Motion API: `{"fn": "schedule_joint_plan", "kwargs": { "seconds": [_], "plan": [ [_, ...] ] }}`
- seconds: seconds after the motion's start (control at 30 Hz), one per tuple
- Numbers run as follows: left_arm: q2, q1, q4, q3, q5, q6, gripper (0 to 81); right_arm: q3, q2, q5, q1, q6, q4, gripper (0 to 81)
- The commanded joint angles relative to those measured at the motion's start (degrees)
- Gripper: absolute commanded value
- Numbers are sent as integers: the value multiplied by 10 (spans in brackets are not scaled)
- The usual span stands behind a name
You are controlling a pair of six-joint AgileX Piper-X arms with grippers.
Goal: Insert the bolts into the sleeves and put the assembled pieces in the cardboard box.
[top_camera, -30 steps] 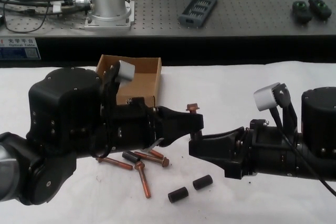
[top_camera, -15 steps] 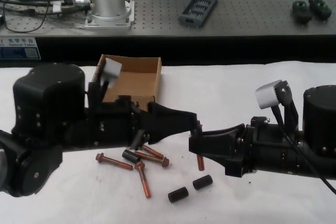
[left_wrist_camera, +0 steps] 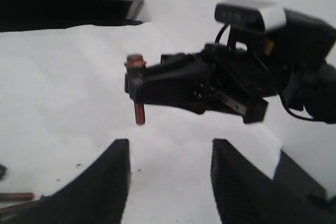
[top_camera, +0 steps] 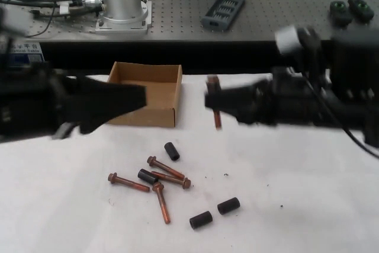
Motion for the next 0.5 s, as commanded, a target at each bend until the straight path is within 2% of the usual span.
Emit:
{"fn": "schedule_joint_plan", "kwargs": {
  "seconds": [0.0,0.2,0.37,0.47],
  "plan": [
    [-140,2,194,-2,-141,96,342,-53,17,0,-4,-9,17,50],
    [-242,2,332,-2,-202,98,214,-230,171,-1,-3,-9,99,50],
    [-261,2,358,-2,-202,98,112,-349,262,2,-3,-9,157,50],
    [-261,2,375,-2,-202,98,82,-398,306,4,-3,-7,169,50]
  ]
}}
